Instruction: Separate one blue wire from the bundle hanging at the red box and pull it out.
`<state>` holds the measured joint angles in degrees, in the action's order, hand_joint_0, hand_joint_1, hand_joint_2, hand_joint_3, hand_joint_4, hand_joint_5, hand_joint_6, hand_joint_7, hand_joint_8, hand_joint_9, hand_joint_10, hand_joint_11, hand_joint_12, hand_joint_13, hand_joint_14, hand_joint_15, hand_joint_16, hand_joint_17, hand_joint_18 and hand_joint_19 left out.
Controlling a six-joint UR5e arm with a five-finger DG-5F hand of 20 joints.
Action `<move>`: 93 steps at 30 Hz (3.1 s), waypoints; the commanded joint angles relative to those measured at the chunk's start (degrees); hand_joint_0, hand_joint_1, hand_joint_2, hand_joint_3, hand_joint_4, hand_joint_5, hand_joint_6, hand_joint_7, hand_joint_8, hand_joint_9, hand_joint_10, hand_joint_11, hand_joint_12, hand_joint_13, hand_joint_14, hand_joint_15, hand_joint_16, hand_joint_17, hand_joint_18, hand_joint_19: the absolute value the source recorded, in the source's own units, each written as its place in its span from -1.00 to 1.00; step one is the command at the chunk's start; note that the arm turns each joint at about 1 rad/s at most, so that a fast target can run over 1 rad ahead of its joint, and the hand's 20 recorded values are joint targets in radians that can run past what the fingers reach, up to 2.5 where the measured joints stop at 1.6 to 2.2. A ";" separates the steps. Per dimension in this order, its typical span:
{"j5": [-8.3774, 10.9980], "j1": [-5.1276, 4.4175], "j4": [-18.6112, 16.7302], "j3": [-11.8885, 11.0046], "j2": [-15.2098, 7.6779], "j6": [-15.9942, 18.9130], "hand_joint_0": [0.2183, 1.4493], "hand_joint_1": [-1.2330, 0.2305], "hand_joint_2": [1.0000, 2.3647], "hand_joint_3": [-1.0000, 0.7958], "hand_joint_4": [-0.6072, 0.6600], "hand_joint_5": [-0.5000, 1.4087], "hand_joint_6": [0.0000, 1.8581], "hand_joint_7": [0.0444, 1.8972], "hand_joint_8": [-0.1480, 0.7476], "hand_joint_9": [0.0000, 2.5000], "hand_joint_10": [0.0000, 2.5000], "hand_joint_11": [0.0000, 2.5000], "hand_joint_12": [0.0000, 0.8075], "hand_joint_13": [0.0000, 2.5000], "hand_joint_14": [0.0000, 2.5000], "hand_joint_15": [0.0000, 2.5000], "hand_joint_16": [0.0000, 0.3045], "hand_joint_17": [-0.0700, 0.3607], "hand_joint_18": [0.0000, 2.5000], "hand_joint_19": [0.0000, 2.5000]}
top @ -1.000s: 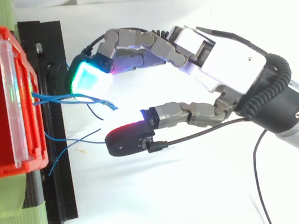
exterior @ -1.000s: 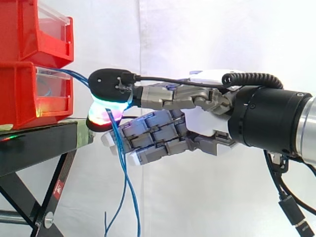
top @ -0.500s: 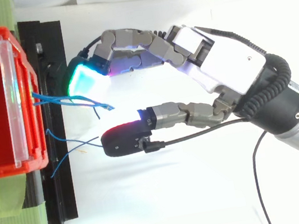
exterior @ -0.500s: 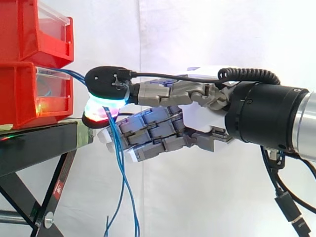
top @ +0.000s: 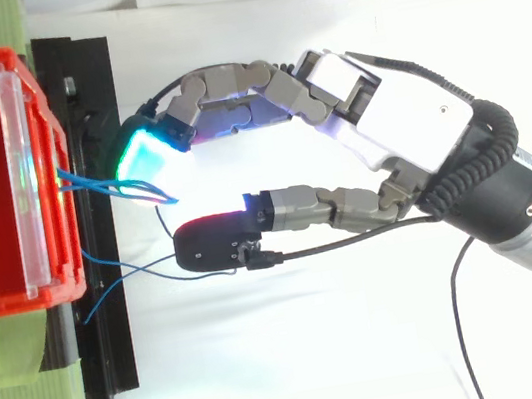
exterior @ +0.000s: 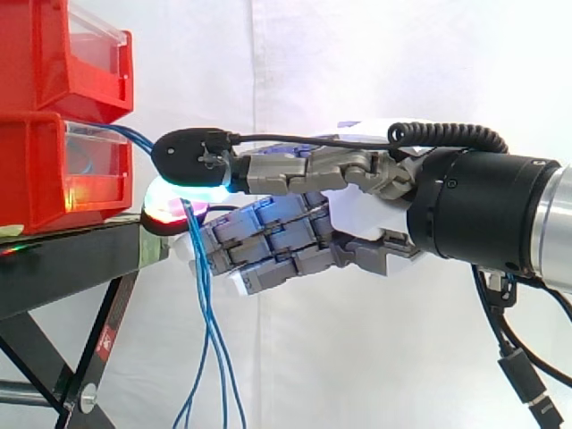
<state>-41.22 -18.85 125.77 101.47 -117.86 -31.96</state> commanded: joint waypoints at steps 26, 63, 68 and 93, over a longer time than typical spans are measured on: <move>-1.14 -1.02 3.34 -0.04 0.09 11.04 -0.36 -0.33 -0.97 -0.08 0.22 -0.65 -0.10 -0.15 0.13 -0.35 -0.99 -0.60 0.06 -0.37 -0.99 -0.63 -0.66 -0.14 -0.40 -0.68; -4.66 -1.46 8.88 -0.04 0.09 27.74 -0.36 -0.33 -0.97 -0.02 0.23 -0.65 -0.09 -0.12 0.17 -0.24 -0.99 -0.47 0.12 0.07 -0.98 -0.26 -0.68 -0.16 -0.32 -0.68; -4.66 -1.46 9.23 -0.04 0.09 28.79 -0.36 -0.32 -0.97 -0.02 0.23 -0.65 -0.09 -0.12 0.17 -0.25 -0.99 -0.47 0.19 0.05 -0.98 -0.31 -0.68 -0.17 -0.33 -0.68; -5.01 -1.46 9.23 -0.04 0.09 31.43 -0.37 -0.29 -0.97 -0.02 0.21 -0.65 -0.08 -0.13 0.14 -0.45 -0.99 -0.58 0.31 -0.33 -0.99 -0.72 -0.65 -0.12 -0.38 -0.77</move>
<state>-46.23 -20.30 135.00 101.43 -117.77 -0.53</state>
